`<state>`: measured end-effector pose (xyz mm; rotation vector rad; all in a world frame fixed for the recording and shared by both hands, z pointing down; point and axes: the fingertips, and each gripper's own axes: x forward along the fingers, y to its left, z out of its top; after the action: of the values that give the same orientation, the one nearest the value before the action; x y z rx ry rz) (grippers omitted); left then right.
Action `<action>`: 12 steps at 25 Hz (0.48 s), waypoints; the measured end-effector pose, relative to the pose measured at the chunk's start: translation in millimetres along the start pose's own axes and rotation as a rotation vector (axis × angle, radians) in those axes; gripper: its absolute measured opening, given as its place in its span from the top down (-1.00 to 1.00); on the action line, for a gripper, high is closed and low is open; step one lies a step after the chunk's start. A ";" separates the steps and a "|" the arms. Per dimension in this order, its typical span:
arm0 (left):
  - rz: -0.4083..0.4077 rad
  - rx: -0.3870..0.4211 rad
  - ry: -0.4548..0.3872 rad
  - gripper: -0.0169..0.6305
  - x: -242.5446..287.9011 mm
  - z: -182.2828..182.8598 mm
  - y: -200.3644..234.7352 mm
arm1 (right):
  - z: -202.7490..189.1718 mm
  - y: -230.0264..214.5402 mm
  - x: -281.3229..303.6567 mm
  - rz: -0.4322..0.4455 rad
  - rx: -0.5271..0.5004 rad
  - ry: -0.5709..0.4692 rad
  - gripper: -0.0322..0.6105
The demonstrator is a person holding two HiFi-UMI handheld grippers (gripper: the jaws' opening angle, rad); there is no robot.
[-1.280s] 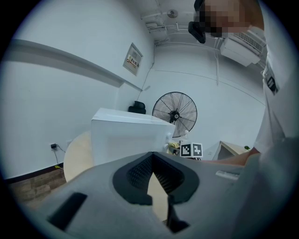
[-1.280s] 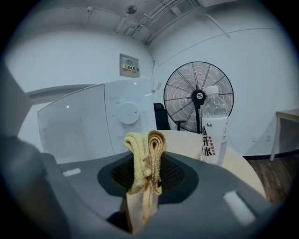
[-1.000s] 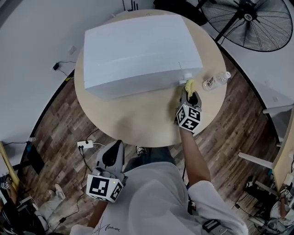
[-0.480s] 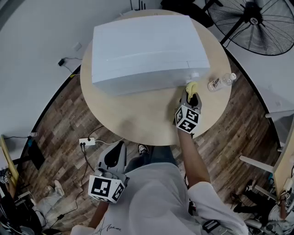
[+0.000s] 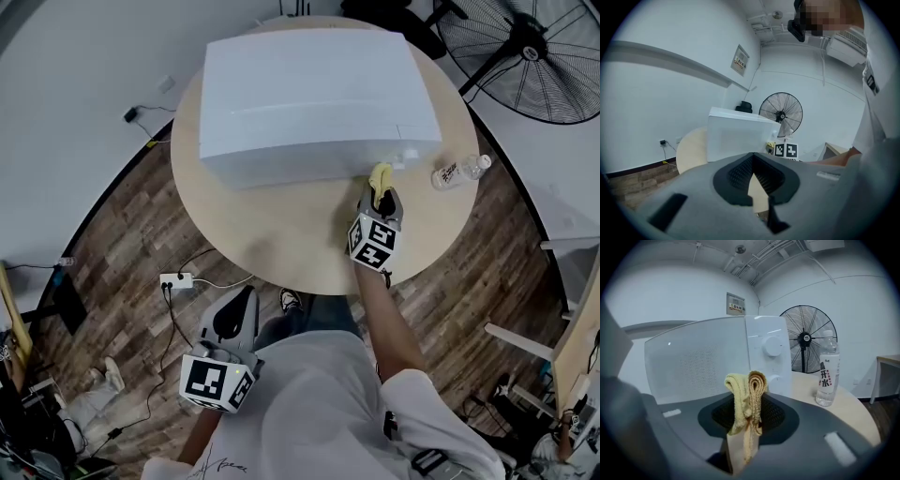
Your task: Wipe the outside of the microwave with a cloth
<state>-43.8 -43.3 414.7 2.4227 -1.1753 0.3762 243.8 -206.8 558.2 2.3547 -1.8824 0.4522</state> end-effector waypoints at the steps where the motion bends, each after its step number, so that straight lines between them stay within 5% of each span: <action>1: 0.004 -0.001 -0.002 0.98 -1.1 0.4 1.5 | -0.6 5.0 2.1 0.008 0.003 0.002 0.51; 12: 0.057 -0.034 -0.010 0.98 -14.6 -5.7 18.5 | -15.1 47.2 6.3 0.087 0.023 0.034 0.51</action>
<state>-67.6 -40.9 418.2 2.3691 -1.2471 0.3583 196.8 -219.9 569.1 2.2712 -1.9807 0.5202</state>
